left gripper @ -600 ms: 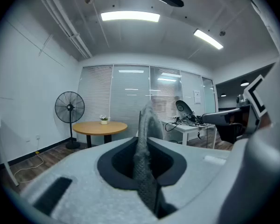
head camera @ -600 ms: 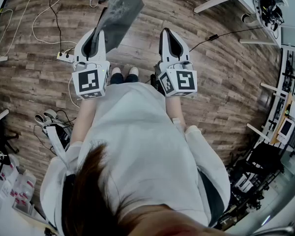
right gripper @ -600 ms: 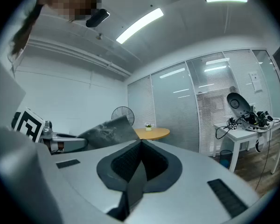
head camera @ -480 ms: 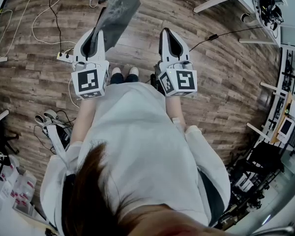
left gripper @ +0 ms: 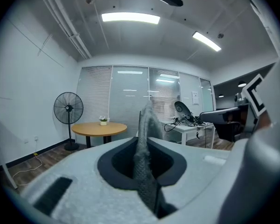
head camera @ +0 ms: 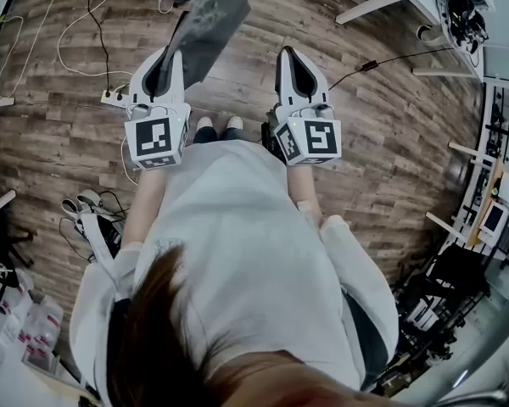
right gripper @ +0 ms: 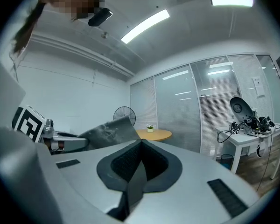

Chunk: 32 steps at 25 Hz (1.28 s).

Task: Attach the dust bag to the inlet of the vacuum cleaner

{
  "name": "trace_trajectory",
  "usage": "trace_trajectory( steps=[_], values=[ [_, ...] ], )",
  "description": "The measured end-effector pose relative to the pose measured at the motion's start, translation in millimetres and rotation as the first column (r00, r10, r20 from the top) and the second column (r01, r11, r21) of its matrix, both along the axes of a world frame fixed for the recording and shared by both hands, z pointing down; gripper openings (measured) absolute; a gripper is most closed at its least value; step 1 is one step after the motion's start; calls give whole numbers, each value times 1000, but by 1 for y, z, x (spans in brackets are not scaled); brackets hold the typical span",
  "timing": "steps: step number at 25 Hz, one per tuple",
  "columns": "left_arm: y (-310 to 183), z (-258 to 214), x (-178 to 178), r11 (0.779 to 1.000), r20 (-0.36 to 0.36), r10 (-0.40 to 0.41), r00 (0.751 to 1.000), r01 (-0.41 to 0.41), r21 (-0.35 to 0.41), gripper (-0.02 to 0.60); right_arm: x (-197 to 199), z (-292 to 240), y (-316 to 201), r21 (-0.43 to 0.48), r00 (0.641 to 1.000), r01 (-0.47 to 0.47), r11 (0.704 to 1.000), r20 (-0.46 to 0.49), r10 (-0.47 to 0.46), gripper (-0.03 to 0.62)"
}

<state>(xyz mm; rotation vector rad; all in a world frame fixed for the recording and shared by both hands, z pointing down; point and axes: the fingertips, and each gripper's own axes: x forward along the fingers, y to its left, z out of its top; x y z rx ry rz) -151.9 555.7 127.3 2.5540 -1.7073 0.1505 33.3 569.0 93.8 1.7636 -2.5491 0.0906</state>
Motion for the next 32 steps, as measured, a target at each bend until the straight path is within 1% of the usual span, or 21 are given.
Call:
trace_trajectory(
  steps=[5,10,15,20,24,32],
  values=[
    [-3,1,-7,1000,28,-2,1000,2,-3,34,-6,-5,-4,23,1000,9,1000,24,-9,2],
    [-10,4,-15,1000,37,-20,999,20,-11,34,-11,-4,-15,17,999,22,1000,31,-23,2],
    [-27,8,-9,1000,50,-23,999,24,-19,34,-4,2,-35,7,999,35,999,40,-35,2],
    [-61,14,9,999,67,-33,997,35,-33,34,15,9,-73,-4,997,59,998,57,-58,2],
    [-95,13,29,999,90,-34,995,36,-25,34,35,8,-112,-5,995,82,997,64,-82,2],
    [-155,15,58,993,93,-113,989,115,-19,34,83,8,-178,-3,991,120,993,56,-119,2]
  ],
)
